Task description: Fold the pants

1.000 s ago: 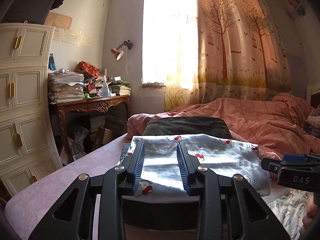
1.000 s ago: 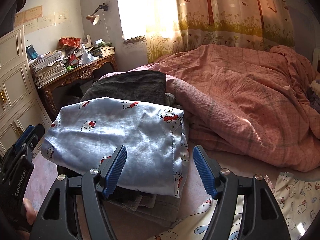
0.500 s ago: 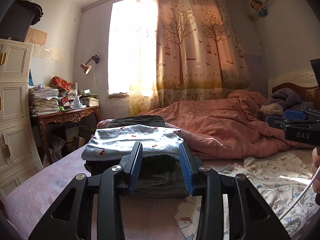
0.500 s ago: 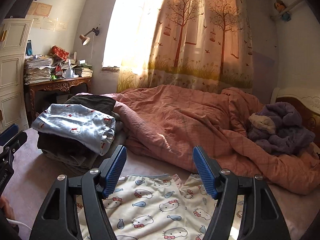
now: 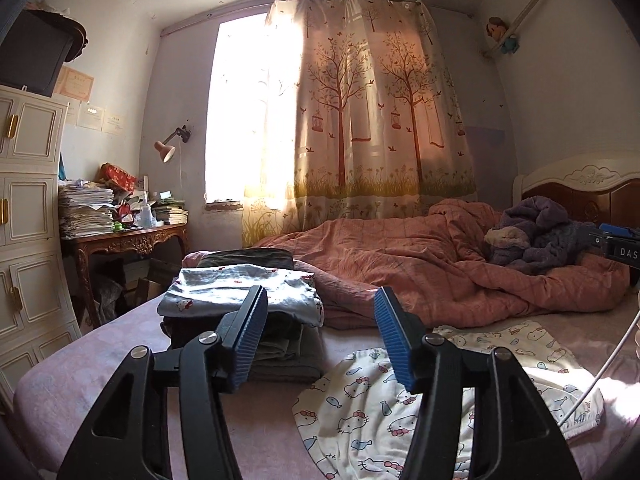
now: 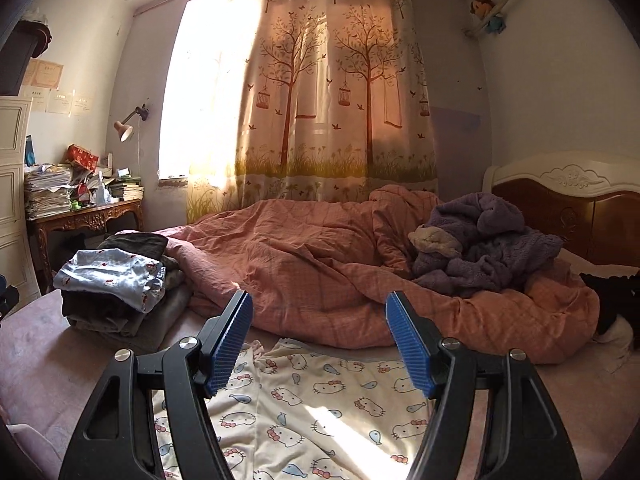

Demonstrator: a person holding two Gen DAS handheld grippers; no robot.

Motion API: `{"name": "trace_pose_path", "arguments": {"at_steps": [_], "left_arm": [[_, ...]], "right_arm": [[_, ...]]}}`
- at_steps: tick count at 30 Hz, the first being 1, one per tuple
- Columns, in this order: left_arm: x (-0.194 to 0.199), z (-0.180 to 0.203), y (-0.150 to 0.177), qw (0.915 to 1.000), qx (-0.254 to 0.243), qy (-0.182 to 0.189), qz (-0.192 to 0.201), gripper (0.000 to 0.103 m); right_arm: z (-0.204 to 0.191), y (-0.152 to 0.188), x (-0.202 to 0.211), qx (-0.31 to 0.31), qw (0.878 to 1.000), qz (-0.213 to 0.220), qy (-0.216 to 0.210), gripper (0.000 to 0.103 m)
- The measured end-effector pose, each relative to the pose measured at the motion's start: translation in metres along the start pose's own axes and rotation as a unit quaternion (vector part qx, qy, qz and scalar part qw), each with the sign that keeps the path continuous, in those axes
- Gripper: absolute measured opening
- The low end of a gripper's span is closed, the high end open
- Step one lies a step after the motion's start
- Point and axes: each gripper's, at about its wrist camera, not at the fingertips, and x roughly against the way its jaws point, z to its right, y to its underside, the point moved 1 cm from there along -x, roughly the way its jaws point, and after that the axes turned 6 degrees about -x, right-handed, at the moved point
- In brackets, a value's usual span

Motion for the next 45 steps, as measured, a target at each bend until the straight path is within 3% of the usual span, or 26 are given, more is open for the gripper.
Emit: {"name": "trace_pose_path", "arguments": {"at_steps": [6,13,16,20,27,30,34,37,40,45], "left_arm": [[0.020,0.016,-0.005,0.9995,-0.028,-0.014,0.008,0.063],[0.028,0.029,0.012,0.9997,-0.023,-0.006,-0.001,0.070],[0.031,0.040,0.032,0.9997,-0.020,0.011,-0.003,0.080],[0.029,0.058,0.056,0.9992,-0.031,0.024,-0.004,0.103],[0.024,0.076,0.067,0.9979,-0.061,0.019,-0.001,0.103],[0.019,0.076,0.070,0.9978,-0.046,0.040,-0.026,0.103],[0.015,0.071,0.077,0.9985,-0.021,0.039,-0.034,0.103],[0.015,0.063,0.081,0.9971,0.006,0.062,-0.043,0.103],[0.020,0.058,0.083,0.9985,-0.013,0.042,-0.033,0.103],[0.025,0.045,0.081,0.9994,-0.019,0.025,-0.016,0.103]], "right_arm": [[0.036,0.007,0.036,-0.005,1.000,0.017,0.006,0.071],[0.070,0.029,0.044,-0.029,1.000,-0.001,0.009,0.071],[0.078,0.047,0.042,-0.034,0.999,-0.010,0.000,0.071],[0.084,0.071,0.035,-0.035,0.999,-0.014,-0.001,0.071],[0.109,0.084,0.042,-0.029,0.999,0.018,-0.003,0.072],[0.132,0.087,0.039,-0.029,0.999,-0.002,-0.021,0.076],[0.149,0.097,0.038,-0.010,1.000,-0.021,0.019,0.076],[0.157,0.101,0.043,-0.011,1.000,-0.015,0.019,0.076],[0.167,0.102,0.048,-0.015,1.000,-0.007,0.014,0.076],[0.186,0.092,0.053,0.000,0.999,0.006,0.041,0.076]]}}
